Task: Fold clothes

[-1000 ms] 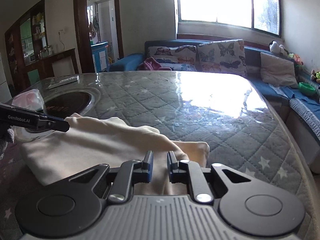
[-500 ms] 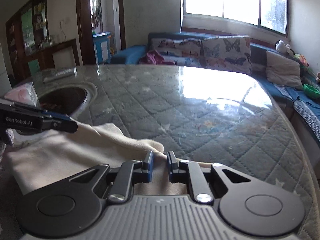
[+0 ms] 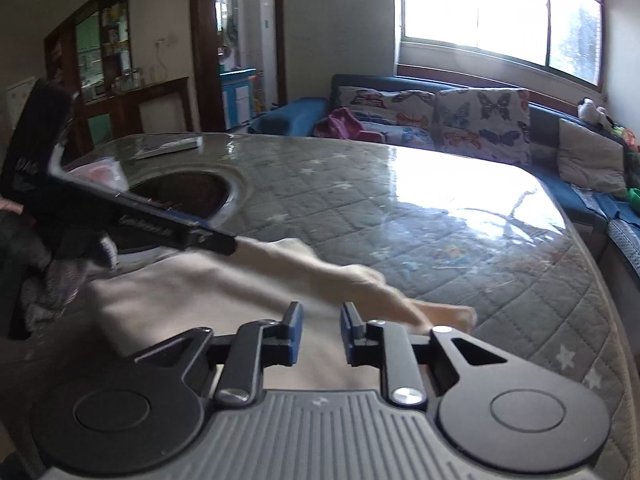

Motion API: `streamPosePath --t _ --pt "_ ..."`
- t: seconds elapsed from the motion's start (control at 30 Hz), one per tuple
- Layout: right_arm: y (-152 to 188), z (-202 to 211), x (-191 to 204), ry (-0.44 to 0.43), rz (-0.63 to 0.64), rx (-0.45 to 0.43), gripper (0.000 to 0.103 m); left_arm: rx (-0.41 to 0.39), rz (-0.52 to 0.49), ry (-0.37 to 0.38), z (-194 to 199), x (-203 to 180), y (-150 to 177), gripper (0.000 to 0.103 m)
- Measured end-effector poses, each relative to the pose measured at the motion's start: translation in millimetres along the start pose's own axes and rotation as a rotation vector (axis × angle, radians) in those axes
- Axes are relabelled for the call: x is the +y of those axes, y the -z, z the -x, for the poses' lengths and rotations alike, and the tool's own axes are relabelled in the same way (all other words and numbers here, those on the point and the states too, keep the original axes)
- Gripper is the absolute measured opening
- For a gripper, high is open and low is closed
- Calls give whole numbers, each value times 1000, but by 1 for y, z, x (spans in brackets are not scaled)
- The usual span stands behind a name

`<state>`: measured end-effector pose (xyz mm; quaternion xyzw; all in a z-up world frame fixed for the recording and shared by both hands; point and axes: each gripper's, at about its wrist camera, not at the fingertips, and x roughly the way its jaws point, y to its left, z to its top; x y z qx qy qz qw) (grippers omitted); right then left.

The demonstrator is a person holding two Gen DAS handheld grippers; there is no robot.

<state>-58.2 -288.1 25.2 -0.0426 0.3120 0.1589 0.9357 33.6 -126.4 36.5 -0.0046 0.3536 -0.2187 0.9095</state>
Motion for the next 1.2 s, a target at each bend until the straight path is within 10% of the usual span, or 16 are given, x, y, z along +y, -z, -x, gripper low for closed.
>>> streamPosePath --t 0.4,1.2 --pt "27 4 39 -13 46 2 41 -28 -32 -56 50 -14 47 86" --pt "56 31 19 22 -12 -41 63 28 50 -83 44 -13 66 103"
